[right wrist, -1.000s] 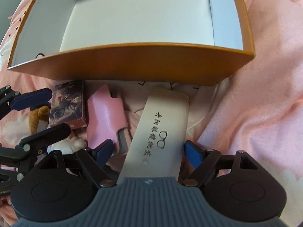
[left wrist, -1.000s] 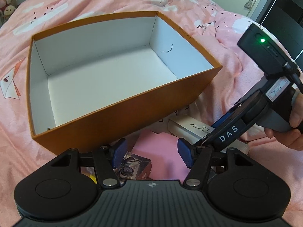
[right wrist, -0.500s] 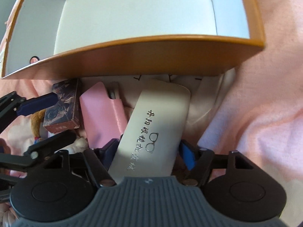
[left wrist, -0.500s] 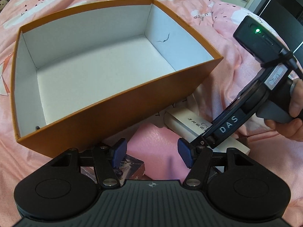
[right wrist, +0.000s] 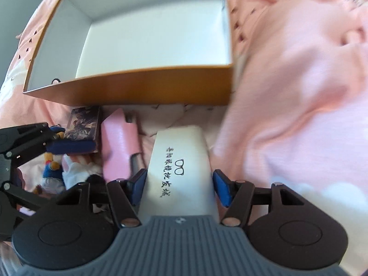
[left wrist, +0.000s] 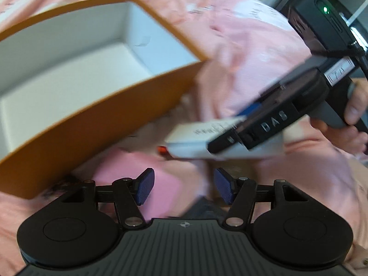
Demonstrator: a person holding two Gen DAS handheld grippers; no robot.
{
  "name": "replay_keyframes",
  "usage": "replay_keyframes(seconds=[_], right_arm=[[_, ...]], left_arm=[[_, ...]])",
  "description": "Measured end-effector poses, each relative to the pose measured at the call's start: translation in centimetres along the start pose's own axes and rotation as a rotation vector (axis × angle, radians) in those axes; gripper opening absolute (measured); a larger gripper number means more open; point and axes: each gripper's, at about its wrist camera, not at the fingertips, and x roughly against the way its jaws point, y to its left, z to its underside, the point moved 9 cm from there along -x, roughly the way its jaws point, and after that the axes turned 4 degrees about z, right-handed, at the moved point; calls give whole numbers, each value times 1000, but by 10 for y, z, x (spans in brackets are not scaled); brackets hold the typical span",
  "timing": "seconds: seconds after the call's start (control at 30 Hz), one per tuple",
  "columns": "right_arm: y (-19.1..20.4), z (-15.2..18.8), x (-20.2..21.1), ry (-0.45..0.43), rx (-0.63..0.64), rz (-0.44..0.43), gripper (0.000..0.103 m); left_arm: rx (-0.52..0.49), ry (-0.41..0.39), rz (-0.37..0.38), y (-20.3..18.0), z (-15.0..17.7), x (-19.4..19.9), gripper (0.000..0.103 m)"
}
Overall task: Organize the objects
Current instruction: 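Lift the glasses case with the right gripper while the left gripper grasps the gold cube box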
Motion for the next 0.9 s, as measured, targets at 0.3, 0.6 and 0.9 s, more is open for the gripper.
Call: replay_keyframes(seconds=[0.3, 0.6, 0.9], right_arm=[[-35, 25, 31, -59, 23, 76, 63], [-74, 51, 22, 40, -5, 28, 62], [-85, 47, 13, 56, -18, -53, 62]], left_arm=[[1, 118, 152, -38, 4, -32, 76], [5, 252, 167, -41, 14, -73, 77], [22, 339, 179, -38, 13, -100, 82]])
